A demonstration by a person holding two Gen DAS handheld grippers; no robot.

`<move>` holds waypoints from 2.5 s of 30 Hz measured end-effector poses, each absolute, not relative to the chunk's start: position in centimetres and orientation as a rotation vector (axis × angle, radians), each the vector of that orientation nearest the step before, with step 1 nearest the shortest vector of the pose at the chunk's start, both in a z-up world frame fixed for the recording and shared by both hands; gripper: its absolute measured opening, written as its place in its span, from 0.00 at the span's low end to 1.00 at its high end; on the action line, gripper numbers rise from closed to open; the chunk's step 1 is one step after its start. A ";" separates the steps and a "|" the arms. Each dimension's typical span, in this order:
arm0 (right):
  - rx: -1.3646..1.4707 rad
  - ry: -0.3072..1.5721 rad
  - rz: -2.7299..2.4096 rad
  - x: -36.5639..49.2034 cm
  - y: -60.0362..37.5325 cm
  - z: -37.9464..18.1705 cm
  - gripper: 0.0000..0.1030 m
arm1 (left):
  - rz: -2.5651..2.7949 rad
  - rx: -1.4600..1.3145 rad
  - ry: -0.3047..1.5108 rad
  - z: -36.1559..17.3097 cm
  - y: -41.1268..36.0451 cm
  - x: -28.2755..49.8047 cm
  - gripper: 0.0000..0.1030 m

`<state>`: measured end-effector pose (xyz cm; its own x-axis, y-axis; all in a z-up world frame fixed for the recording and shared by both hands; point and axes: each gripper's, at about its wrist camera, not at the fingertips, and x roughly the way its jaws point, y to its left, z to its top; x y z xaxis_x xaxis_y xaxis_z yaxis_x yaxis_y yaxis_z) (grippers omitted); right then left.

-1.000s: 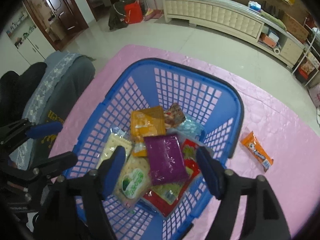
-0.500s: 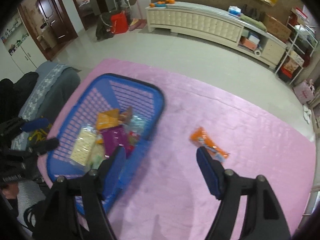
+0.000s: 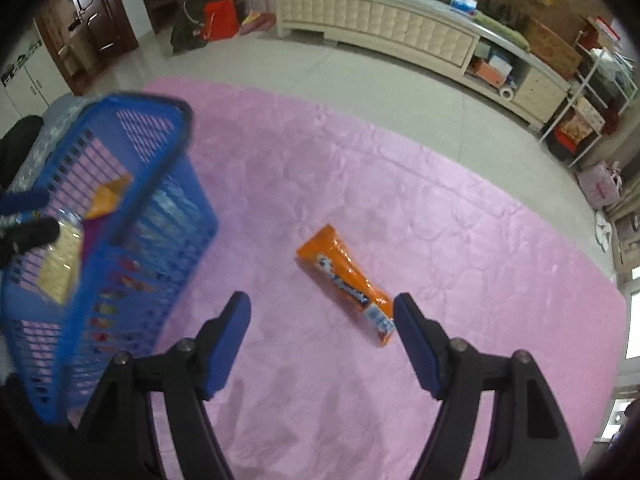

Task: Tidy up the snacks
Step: 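Open the right tool to drop the purple pack into the basket, then lower the right tool onto the orange bar and close it, then carry the orange bar over the basket with the right tool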

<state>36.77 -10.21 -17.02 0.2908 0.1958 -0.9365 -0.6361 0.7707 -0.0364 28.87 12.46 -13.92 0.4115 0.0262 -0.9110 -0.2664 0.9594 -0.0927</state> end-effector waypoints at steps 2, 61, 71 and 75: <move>-0.454 1.150 0.591 37.2 -10.5 -18.4 0.75 | 0.181 -0.260 1.145 -14.9 12.5 29.5 0.60; -0.311 1.004 0.686 21.2 -8.5 -4.4 0.17 | 0.057 -0.149 0.991 -8.3 9.9 17.0 0.89; -0.330 1.044 0.726 21.4 -2.5 -6.1 0.17 | 0.089 -0.175 0.971 -8.8 14.2 16.2 1.00; -0.337 1.084 0.717 22.1 -0.3 -7.6 0.17 | 0.110 -0.188 0.978 -9.7 16.1 16.2 1.00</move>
<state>22.11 -0.27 -7.64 0.2748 0.3638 -0.8900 -0.6770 0.7305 0.0896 16.23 16.11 -9.67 0.5552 0.0082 -0.8317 -0.1769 0.9782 -0.1084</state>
